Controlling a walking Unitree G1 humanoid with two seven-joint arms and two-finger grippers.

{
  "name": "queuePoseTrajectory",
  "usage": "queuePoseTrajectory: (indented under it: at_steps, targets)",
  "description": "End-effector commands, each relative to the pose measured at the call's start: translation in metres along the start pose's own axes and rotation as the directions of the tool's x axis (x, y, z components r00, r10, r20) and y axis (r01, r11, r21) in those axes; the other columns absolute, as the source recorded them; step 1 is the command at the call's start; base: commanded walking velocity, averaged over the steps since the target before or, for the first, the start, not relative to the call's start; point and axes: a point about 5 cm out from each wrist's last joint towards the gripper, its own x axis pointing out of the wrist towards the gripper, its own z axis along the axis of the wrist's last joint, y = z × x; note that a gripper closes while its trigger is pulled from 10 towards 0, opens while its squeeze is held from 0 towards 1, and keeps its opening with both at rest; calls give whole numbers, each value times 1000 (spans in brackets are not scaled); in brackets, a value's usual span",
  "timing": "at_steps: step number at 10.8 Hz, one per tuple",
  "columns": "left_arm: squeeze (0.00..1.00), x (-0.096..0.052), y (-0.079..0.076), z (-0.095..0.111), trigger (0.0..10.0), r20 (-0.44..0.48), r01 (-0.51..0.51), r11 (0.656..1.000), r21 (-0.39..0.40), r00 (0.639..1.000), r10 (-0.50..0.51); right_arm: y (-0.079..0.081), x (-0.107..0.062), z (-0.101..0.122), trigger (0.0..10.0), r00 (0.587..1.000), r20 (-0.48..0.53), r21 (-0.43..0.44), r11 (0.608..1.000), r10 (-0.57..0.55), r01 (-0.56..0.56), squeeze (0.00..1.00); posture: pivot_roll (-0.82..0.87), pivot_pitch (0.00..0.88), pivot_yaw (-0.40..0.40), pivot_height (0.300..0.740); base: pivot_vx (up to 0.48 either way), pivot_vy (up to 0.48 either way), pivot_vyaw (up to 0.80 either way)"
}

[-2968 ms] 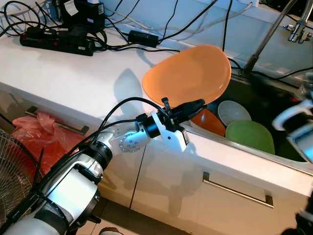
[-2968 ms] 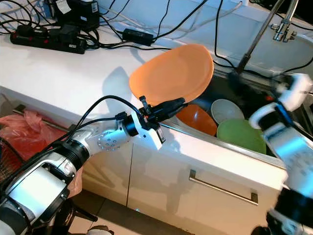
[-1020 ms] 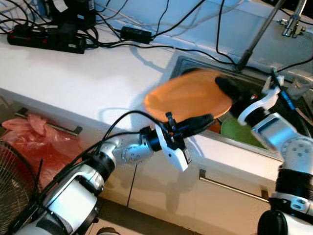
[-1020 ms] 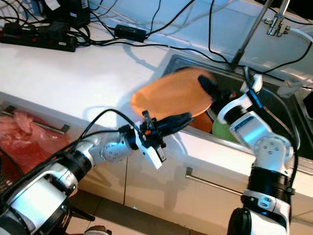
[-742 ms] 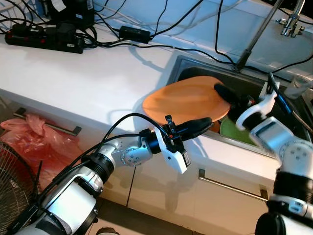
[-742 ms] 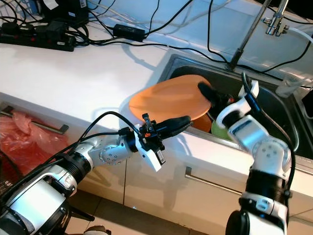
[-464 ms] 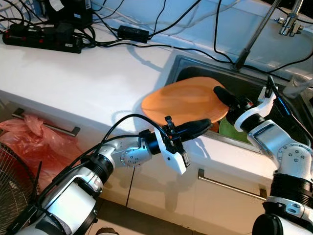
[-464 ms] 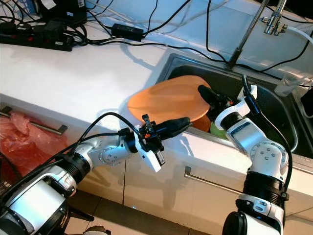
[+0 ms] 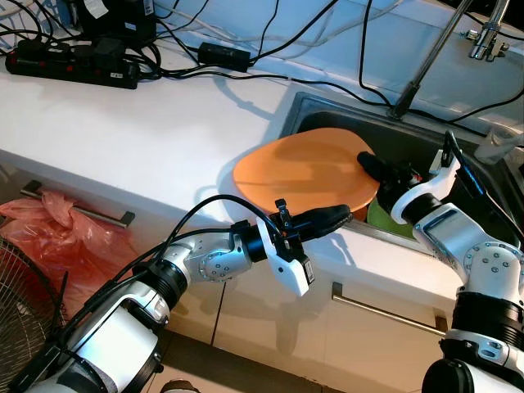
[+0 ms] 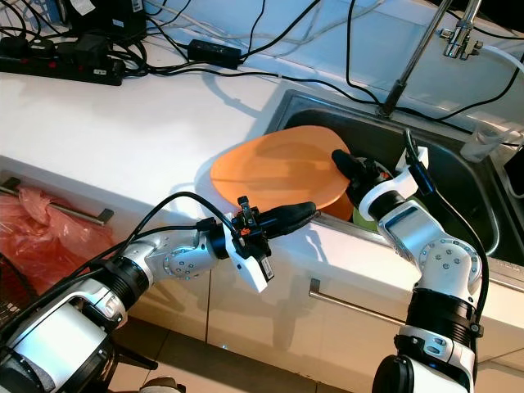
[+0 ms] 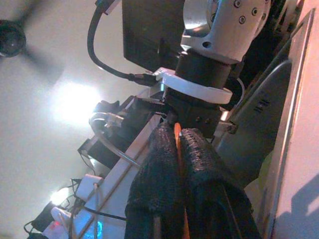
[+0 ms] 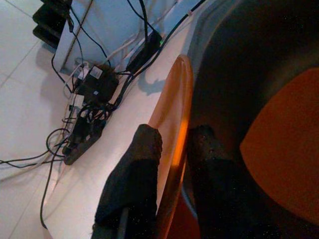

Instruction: Kitchen organization

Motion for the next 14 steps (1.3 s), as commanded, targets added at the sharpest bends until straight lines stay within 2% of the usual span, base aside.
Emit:
queuePoseTrajectory:
  at_steps: [1,4,6,8,11,12,13,14]
  targets:
    - [0,24,19,16,0,131,-116,993,14,985,114,-12,-2,-9,0,997,-45,16,998,-57,58,0,123,34,-191,740,0,0,0]
    - [0,24,18,16,0,134,-116,993,19,985,112,-16,-6,-9,0,996,-50,10,998,-69,70,0,122,31,-190,740,0,0,0]
    - [0,25,18,16,0,133,-119,993,21,984,115,-20,-16,-16,0,992,-108,-22,998,-66,64,0,127,29,-196,740,0,0,0]
    - [0,24,18,16,0,129,-118,993,21,985,115,-33,-30,-17,0,981,-151,-64,992,-120,112,0,126,27,-197,740,0,0,0]
    - [0,27,20,17,78,133,-137,990,29,982,132,-36,-34,-13,0,981,-133,-78,989,-138,129,0,121,20,-190,740,0,0,0]
    - [1000,29,22,17,4353,136,-157,988,6,979,155,-36,-33,-14,0,982,-127,-82,988,-137,127,0,122,17,-189,740,0,0,0]
    - [1000,28,22,17,10000,136,-164,986,-9,977,163,-36,-32,-13,0,983,-124,-83,988,-137,127,0,126,13,-189,740,0,0,0]
    - [1000,28,22,18,10000,139,-166,986,-24,976,168,-37,-32,-12,0,983,-120,-85,988,-137,127,0,127,12,-190,740,0,0,0]
